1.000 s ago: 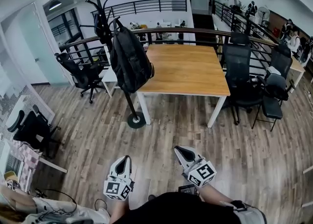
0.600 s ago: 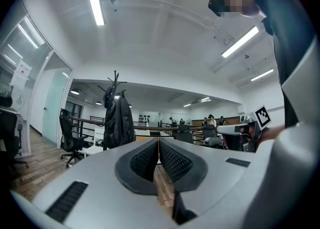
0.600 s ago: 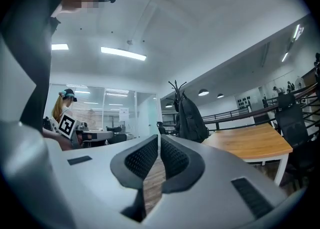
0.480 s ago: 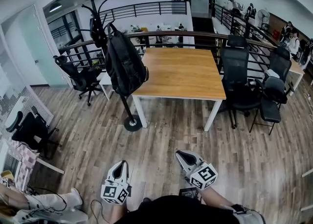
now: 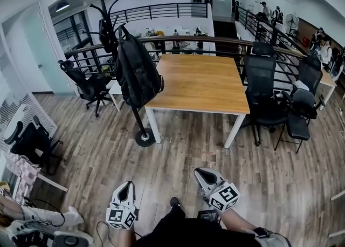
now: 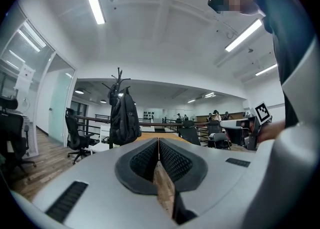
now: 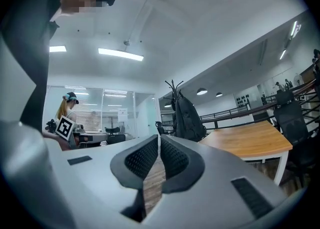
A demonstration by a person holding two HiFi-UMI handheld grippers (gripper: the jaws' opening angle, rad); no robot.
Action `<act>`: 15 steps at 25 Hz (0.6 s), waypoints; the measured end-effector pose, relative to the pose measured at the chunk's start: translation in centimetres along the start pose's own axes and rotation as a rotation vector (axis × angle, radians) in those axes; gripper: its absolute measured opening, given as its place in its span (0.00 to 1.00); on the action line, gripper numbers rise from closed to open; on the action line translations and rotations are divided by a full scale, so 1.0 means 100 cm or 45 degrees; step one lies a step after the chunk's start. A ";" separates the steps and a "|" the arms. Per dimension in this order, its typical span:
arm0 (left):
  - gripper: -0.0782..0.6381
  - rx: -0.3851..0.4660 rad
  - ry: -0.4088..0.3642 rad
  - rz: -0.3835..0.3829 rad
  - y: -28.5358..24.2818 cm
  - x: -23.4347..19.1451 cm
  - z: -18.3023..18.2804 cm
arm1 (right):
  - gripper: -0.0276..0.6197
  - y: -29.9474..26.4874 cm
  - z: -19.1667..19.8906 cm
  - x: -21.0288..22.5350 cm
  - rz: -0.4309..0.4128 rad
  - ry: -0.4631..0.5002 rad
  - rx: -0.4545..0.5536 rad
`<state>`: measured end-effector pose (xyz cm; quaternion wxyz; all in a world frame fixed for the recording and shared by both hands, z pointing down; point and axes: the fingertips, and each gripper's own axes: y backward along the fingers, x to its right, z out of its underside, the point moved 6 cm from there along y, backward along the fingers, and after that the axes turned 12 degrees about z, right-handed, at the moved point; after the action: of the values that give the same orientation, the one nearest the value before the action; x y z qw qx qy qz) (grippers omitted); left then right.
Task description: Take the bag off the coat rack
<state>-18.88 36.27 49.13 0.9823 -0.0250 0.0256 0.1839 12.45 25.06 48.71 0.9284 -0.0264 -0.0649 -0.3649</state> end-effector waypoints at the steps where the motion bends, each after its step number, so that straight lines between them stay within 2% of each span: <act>1: 0.13 -0.001 0.011 -0.007 0.000 -0.003 0.003 | 0.11 -0.003 0.002 0.001 -0.004 -0.004 -0.007; 7: 0.13 0.016 0.057 -0.009 -0.028 -0.020 0.015 | 0.11 -0.026 -0.002 0.012 -0.011 0.003 -0.021; 15: 0.13 0.077 0.056 0.023 -0.097 -0.053 0.004 | 0.11 -0.076 -0.017 0.051 0.002 0.060 -0.030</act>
<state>-20.34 25.37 50.20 0.9801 0.0010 0.0529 0.1913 11.16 15.94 47.73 0.9296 -0.0288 -0.0385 -0.3653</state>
